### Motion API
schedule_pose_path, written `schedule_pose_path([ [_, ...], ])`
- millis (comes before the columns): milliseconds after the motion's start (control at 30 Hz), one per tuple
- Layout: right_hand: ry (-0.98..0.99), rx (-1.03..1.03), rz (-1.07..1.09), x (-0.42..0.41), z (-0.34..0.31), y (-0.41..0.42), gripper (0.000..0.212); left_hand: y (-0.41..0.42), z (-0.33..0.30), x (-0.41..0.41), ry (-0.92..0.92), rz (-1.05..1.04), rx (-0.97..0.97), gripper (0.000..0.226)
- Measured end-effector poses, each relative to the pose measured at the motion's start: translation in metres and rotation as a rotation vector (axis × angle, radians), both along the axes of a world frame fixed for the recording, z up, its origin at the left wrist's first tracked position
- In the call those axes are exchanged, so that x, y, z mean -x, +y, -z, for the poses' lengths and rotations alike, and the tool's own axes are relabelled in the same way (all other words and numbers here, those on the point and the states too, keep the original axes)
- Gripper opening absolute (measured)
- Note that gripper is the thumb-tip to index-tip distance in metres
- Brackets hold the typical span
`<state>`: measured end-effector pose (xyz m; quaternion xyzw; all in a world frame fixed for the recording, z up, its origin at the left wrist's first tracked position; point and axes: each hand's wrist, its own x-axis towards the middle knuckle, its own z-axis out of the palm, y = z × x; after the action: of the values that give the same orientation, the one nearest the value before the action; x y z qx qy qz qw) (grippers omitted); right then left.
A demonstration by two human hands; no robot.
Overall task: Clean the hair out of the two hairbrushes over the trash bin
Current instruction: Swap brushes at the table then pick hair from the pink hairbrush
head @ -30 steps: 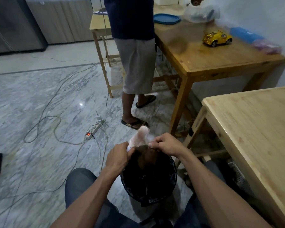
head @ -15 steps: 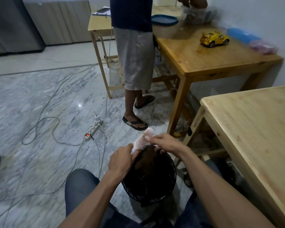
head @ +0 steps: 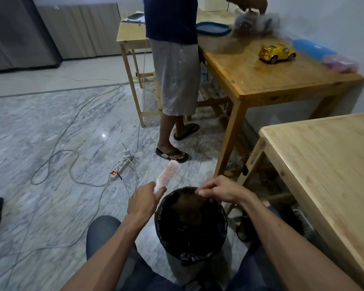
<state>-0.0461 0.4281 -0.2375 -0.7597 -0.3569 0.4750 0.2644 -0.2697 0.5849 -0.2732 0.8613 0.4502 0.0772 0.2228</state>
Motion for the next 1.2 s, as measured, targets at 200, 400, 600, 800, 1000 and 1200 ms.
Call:
schedule_pose_path([
  [200, 0.167, -0.035, 0.159, 0.017, 0.005, 0.021, 0.072, -0.024, -0.008, -0.016, 0.020, 0.180, -0.095, 0.033],
  [400, 0.260, -0.197, 0.285, 0.026, 0.009, 0.025, 0.026, -0.031, -0.012, -0.017, 0.088, 0.193, -0.199, 0.040],
  [600, 0.155, -0.210, 0.305, 0.008, 0.008, 0.009, 0.017, -0.015, -0.002, -0.002, 0.037, 0.083, -0.093, 0.034],
  [800, 0.030, -0.050, 0.110, 0.005, 0.009, 0.001, 0.036, -0.022, -0.003, -0.010, 0.089, 0.125, -0.175, 0.034],
  [1000, 0.171, -0.136, 0.354, 0.019, 0.003, 0.017, 0.062, -0.036, -0.014, -0.023, 0.190, 0.215, -0.338, 0.035],
  [1200, 0.163, -0.170, 0.519, 0.019, 0.006, 0.022, 0.022, -0.045, -0.011, -0.024, 0.199, 0.262, -0.454, 0.026],
])
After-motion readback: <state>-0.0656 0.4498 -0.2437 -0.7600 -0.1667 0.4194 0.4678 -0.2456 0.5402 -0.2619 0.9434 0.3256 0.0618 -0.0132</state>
